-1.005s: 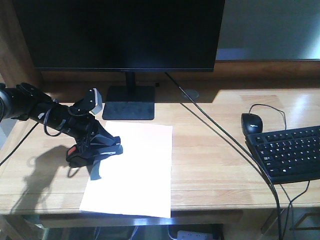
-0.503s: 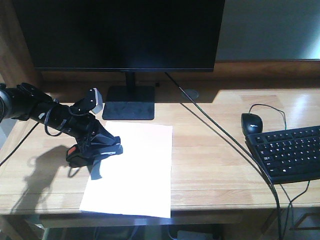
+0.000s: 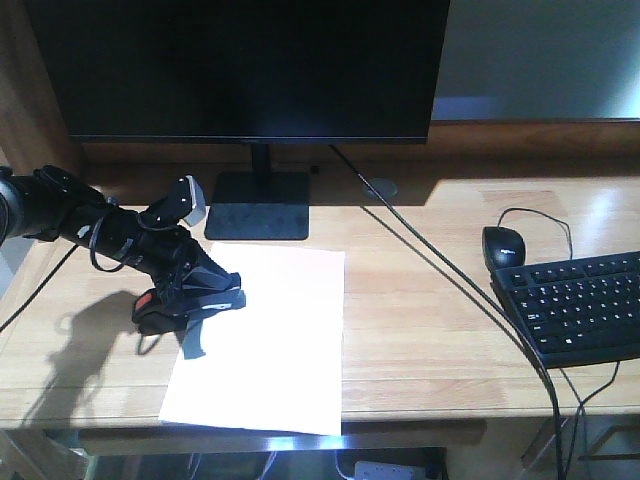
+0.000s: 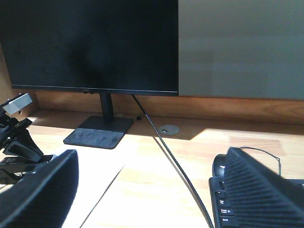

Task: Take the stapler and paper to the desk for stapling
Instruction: 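Lower the stapler onto the paper edge nearest the left gripper, then open the left gripper and lift it away from the stapler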

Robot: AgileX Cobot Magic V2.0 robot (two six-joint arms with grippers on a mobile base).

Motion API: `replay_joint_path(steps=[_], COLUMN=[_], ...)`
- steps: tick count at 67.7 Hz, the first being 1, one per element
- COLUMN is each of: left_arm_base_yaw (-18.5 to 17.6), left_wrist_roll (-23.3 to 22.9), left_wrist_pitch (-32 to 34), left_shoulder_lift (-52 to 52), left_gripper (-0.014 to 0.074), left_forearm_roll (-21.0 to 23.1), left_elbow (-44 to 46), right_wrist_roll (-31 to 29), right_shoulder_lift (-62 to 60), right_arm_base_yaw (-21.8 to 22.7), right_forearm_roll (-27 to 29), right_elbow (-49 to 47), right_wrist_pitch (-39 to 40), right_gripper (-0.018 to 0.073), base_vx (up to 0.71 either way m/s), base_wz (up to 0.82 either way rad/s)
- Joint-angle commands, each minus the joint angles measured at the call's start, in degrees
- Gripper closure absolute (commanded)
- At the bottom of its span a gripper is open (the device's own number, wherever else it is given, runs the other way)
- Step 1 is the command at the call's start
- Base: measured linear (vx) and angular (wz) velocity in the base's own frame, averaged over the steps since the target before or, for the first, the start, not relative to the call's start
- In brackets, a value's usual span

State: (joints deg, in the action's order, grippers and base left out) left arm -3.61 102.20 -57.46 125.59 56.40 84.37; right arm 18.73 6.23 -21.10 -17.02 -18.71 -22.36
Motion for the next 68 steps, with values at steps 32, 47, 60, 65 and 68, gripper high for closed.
replay_joint_path(steps=[32, 47, 60, 65, 68], left_arm_base_yaw=[-0.31, -0.31, -0.31, -0.31, -0.31], left_wrist_roll=[-46.86, -76.86, -85.29, -85.29, -85.29], left_wrist_pitch=[3.01, 3.68, 3.26, 2.36, 1.51], left_shoulder_lift=[-19.31, -25.39, -29.08, -30.54, -31.42], left_gripper=[0.0603, 0.0603, 0.0603, 0.0603, 0.0603], left_forearm_roll=[-33.17, -39.09, -39.23, -40.12, -40.05], left_elbow=[13.08, 20.82, 23.72, 23.72, 23.51], right_wrist_roll=[-0.71, -0.71, -0.71, -0.71, -0.71], right_shoulder_lift=[0.53, 0.53, 0.53, 0.53, 0.53], right_arm_base_yaw=[0.36, 0.36, 0.36, 0.36, 0.36], right_forearm_roll=[-0.64, -0.64, -0.64, -0.64, -0.64], right_elbow=[-1.45, -1.45, -1.45, -1.45, -1.45], right_wrist_pitch=[3.78, 3.78, 3.78, 3.78, 3.78], right_gripper=[-0.0032, -0.0032, -0.0032, -0.0032, -0.0032], base_vx=[0.0, 0.0, 0.0, 0.0, 0.0], base_wz=[0.0, 0.0, 0.0, 0.0, 0.0])
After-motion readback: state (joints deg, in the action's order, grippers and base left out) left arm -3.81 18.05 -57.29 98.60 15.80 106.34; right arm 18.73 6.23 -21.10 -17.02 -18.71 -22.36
